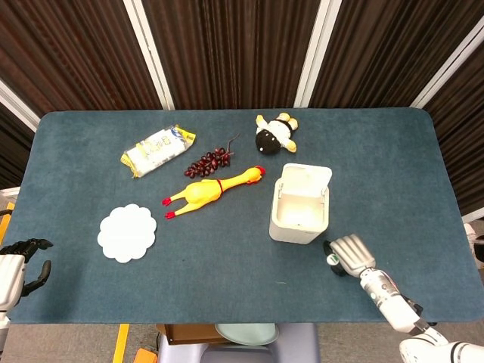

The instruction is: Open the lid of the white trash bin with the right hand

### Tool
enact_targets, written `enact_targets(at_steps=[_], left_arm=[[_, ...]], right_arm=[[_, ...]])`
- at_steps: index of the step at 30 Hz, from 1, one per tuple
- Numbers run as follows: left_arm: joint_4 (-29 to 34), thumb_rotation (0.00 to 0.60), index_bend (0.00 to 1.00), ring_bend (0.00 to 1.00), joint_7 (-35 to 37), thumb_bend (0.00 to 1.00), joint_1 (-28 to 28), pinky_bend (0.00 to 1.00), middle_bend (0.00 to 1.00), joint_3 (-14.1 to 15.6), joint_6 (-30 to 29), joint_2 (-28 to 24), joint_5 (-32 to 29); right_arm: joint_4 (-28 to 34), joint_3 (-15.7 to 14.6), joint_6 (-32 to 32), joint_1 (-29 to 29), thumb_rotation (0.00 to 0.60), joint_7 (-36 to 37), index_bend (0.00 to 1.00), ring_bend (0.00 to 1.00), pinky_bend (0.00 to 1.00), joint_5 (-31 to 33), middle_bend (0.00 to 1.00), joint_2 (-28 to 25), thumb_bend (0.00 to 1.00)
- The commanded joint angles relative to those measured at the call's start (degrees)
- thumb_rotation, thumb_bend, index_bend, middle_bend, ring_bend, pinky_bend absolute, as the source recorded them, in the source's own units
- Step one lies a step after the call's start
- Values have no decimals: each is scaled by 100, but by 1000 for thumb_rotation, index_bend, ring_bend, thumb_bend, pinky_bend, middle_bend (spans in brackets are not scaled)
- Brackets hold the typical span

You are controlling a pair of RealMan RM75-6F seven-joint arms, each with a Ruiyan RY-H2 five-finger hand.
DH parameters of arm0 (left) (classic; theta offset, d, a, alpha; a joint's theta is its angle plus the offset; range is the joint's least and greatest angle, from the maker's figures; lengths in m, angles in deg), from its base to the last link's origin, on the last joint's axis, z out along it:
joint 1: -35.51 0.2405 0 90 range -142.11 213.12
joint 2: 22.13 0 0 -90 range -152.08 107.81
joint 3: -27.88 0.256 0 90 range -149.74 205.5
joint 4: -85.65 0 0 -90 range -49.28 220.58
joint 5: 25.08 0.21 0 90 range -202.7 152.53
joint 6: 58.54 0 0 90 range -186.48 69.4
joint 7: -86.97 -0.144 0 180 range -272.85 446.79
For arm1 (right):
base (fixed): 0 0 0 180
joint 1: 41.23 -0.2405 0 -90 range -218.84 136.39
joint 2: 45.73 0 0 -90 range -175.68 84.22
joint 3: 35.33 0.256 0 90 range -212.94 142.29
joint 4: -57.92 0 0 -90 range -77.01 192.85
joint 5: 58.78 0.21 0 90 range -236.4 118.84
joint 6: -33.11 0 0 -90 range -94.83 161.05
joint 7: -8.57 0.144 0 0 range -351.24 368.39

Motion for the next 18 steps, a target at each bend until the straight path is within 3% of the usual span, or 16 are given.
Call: enact_targets(at_steps=[1, 5, 12, 18], left_arm=[[-4, 600, 383, 397, 9, 460, -1, 463, 409, -2, 1, -2, 0], [-2, 600, 384, 397, 28, 461, 5, 462, 409, -5, -1, -11, -12], [6, 600, 383, 397, 39, 460, 5, 462, 409, -14, 12, -15, -38], [36, 600, 384, 397, 52, 460, 8, 463, 409, -47, 91, -40, -189]], right_arm=[[96, 7, -244, 77, 600, 0, 687, 902, 890, -129, 935, -77, 387], [567, 22, -769, 265, 600, -91, 713, 902, 890, -316, 936, -432, 389], [2270, 211, -1843, 688, 600, -377, 717, 908, 891, -450, 938, -1529, 391], [3159, 563, -1926, 577, 600, -635, 714, 911, 891, -255, 939, -2027, 390]])
